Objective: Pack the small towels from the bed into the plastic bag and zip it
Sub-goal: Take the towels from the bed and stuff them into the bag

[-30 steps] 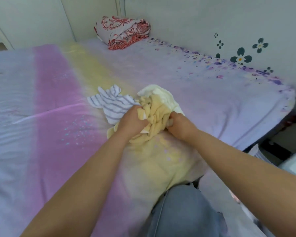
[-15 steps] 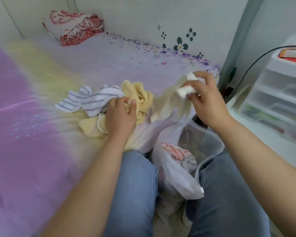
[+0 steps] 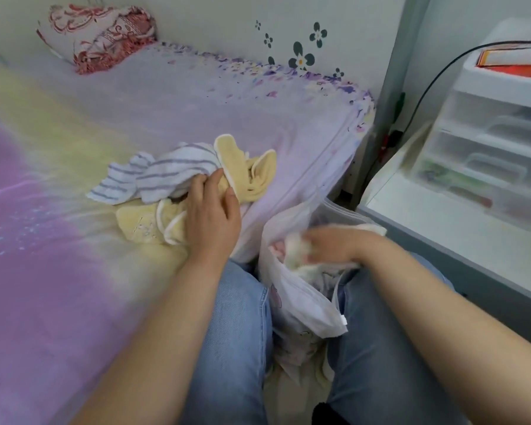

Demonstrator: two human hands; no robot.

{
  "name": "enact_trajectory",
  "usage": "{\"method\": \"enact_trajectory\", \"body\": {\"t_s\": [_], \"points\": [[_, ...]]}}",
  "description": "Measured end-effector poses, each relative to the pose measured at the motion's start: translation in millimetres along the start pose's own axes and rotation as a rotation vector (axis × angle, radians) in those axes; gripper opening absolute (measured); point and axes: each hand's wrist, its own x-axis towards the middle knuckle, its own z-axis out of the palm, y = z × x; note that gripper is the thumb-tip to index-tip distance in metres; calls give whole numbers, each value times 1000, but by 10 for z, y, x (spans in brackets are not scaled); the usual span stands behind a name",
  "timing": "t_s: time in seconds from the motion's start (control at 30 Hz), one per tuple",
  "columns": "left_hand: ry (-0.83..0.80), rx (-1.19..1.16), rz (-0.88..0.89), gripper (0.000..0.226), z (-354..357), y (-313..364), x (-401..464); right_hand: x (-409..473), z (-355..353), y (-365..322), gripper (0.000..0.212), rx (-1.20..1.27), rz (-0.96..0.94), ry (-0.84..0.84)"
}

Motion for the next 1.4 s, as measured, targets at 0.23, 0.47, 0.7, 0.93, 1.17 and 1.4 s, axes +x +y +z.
{"method": "enact_trajectory", "body": {"t_s": [0.23, 0.47, 0.7, 0.93, 1.17, 1.4], "points": [[-8, -37, -34, 41, 44, -54, 10, 247, 36, 170, 56, -167, 188, 125], [-1, -51, -68, 40, 42, 17, -8, 604, 283, -94, 79, -25, 7, -289], [-16, -64, -69, 41, 19, -39, -13, 545, 264, -177, 68, 23, -125, -353], [-152, -30, 147, 57, -75, 217, 155, 218, -465, -96, 30, 396, -49, 566], [-251, -381, 419, 36, -249, 987, 161, 275, -630, -366, 26, 841, -557, 563], [-520, 261, 232, 96, -21, 120, -91, 336, -658, -114, 19, 1783, -468, 529]]}}
